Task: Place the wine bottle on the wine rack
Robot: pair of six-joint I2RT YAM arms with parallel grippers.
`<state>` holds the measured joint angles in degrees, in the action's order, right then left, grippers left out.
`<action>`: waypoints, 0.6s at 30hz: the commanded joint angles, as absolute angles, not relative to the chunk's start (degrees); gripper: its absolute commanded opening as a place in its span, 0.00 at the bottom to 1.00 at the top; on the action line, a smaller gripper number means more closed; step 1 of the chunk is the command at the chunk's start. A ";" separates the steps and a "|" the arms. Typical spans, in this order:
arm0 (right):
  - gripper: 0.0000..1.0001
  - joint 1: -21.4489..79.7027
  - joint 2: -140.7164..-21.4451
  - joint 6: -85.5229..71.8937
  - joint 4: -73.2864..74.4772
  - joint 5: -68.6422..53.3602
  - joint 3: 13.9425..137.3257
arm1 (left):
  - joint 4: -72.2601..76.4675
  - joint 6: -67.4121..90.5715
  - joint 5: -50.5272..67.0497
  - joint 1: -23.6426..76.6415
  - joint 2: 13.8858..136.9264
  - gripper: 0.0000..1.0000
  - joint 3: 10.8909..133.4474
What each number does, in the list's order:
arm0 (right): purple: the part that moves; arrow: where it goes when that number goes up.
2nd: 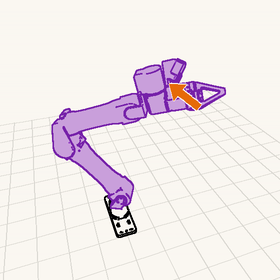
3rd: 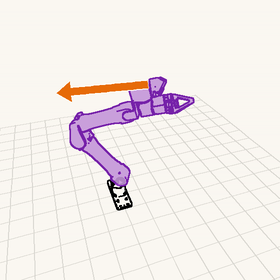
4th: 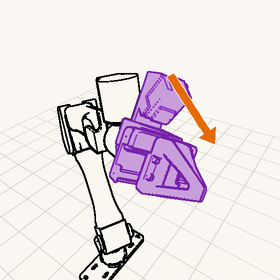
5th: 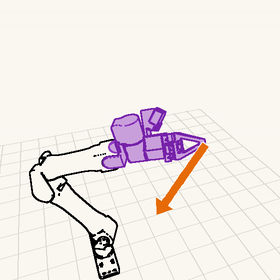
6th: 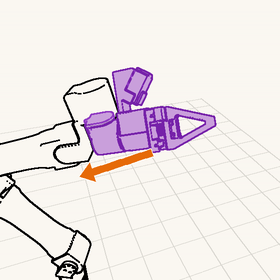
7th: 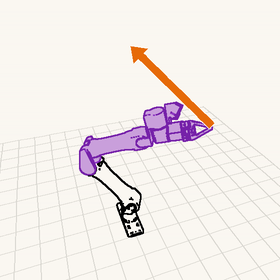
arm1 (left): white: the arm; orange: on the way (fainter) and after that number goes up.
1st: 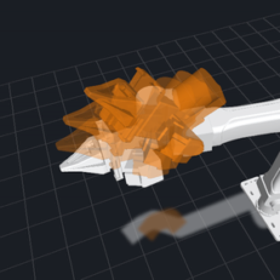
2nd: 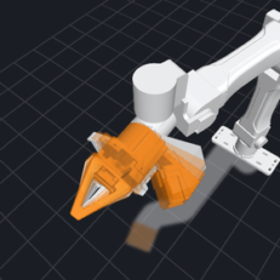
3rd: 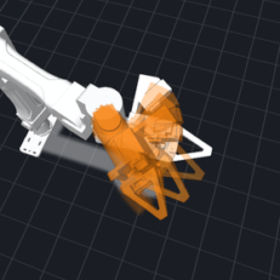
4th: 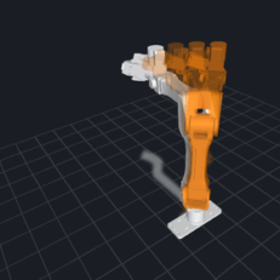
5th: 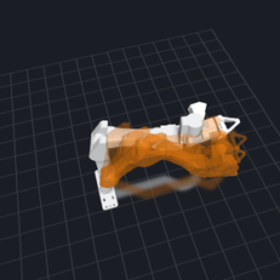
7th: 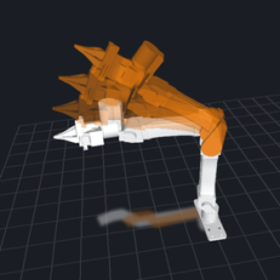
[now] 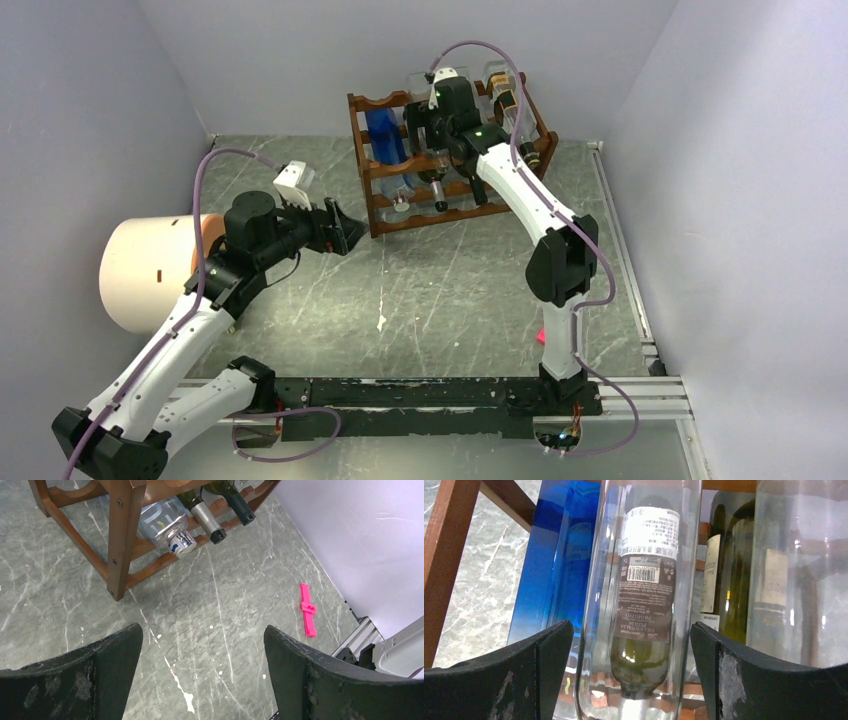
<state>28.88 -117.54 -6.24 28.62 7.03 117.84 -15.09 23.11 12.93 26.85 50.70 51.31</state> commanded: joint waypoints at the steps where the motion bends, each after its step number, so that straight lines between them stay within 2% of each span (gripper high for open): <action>1: 0.93 28.73 -111.77 -5.98 25.38 6.68 116.62 | -15.64 22.29 14.25 26.87 50.89 0.94 54.42; 10: 0.97 28.74 -102.06 -7.53 22.38 4.78 109.95 | -19.40 21.62 10.86 26.89 51.83 0.94 58.32; 18: 0.97 28.80 -77.46 -12.73 16.81 8.00 83.90 | -23.04 18.07 6.84 26.89 49.17 0.94 61.92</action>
